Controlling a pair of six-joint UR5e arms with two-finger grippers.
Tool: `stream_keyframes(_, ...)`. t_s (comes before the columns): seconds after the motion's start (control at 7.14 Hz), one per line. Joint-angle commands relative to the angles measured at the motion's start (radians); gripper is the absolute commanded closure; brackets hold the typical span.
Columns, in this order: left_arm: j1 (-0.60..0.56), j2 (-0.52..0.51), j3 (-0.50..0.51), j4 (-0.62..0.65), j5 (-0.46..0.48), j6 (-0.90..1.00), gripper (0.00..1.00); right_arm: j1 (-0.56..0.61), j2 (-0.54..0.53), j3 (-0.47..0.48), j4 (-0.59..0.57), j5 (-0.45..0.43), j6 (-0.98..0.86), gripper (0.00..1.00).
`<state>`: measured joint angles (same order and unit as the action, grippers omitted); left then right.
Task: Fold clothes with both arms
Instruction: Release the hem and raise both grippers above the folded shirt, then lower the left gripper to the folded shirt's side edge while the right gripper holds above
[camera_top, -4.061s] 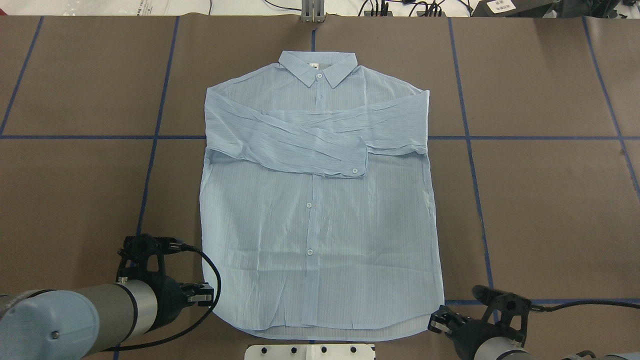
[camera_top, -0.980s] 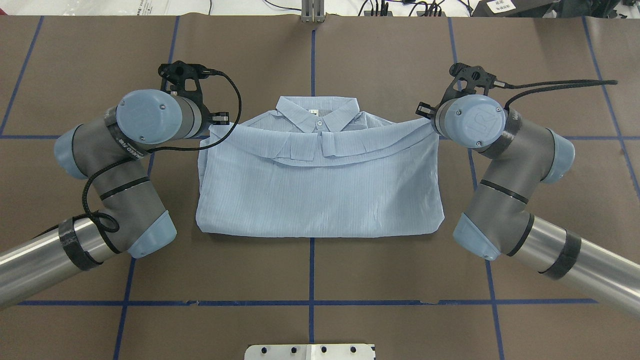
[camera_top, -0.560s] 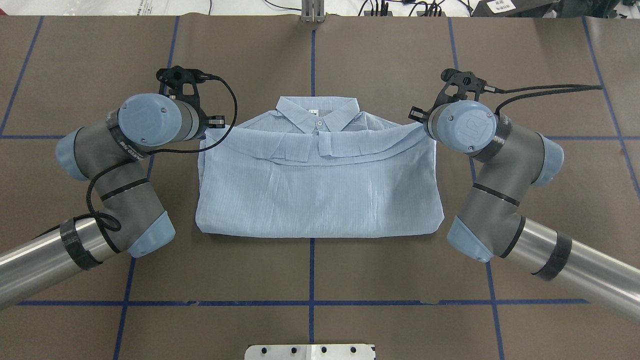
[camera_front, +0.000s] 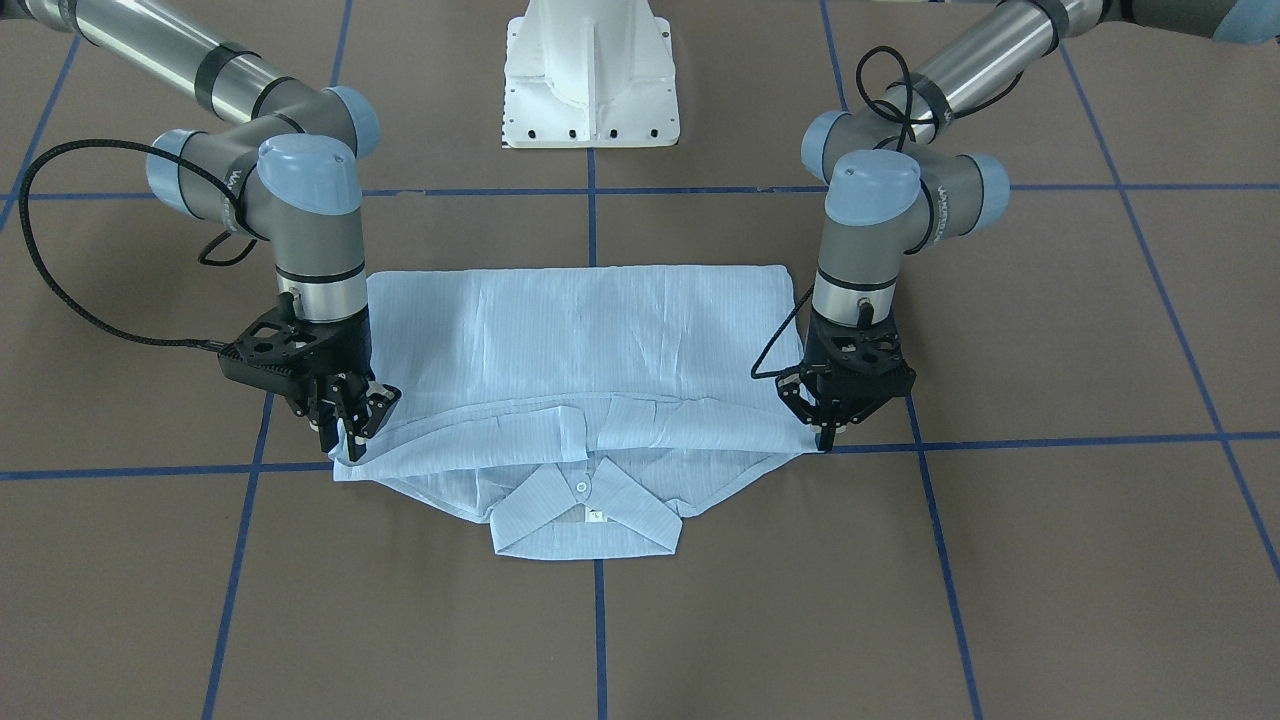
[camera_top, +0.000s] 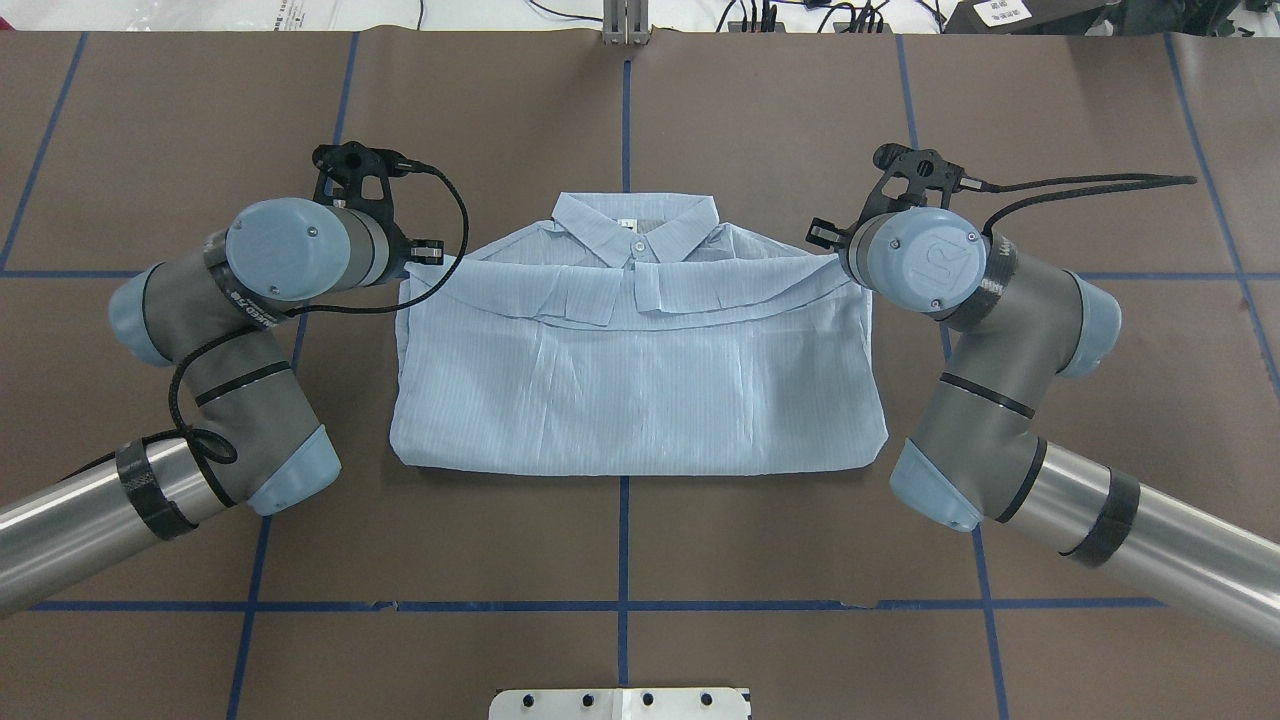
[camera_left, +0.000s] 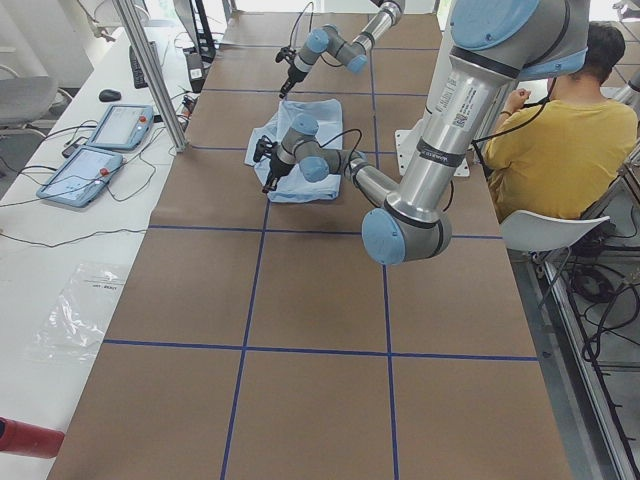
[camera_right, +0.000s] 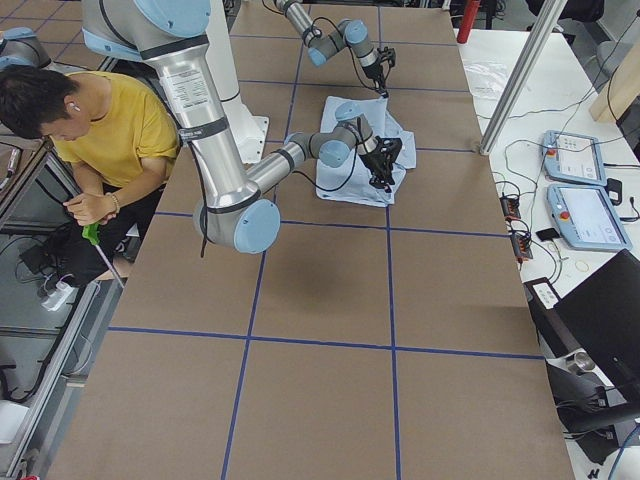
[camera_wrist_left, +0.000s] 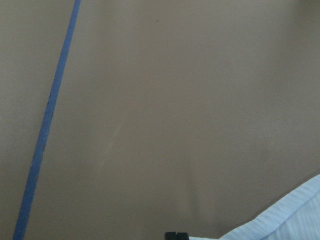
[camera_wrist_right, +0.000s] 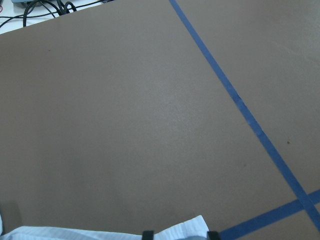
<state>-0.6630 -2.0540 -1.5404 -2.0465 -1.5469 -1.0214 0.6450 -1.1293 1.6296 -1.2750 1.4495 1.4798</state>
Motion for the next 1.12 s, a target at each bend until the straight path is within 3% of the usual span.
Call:
stream_keyframes(0.0, -0.009, 0.064, -0.096, -0.017, -0.109, 0.081, 0.0, 0.012, -0.003, 0.01, 0.0, 0.006, -0.045, 0.0)
stream_keyframes(0.28, 0.008, 0.157, -0.199, -0.02, -0.122, 0.04, 0.0, 0.016, -0.003, 0.022, -0.001, 0.011, -0.049, 0.0)
stream_keyframes(0.56, 0.125, 0.251, -0.314, -0.023, -0.128, -0.091, 0.0, 0.048, -0.007, 0.052, 0.0, 0.098, -0.084, 0.0)
stream_keyframes(0.84, 0.236, 0.311, -0.342, -0.067, -0.095, -0.213, 0.01, 0.056, -0.007, 0.052, 0.0, 0.103, -0.098, 0.0)
stream_keyframes(0.98, 0.287, 0.314, -0.337, -0.072, -0.046, -0.27, 0.14, 0.055, -0.009, 0.05, 0.0, 0.1, -0.098, 0.0)
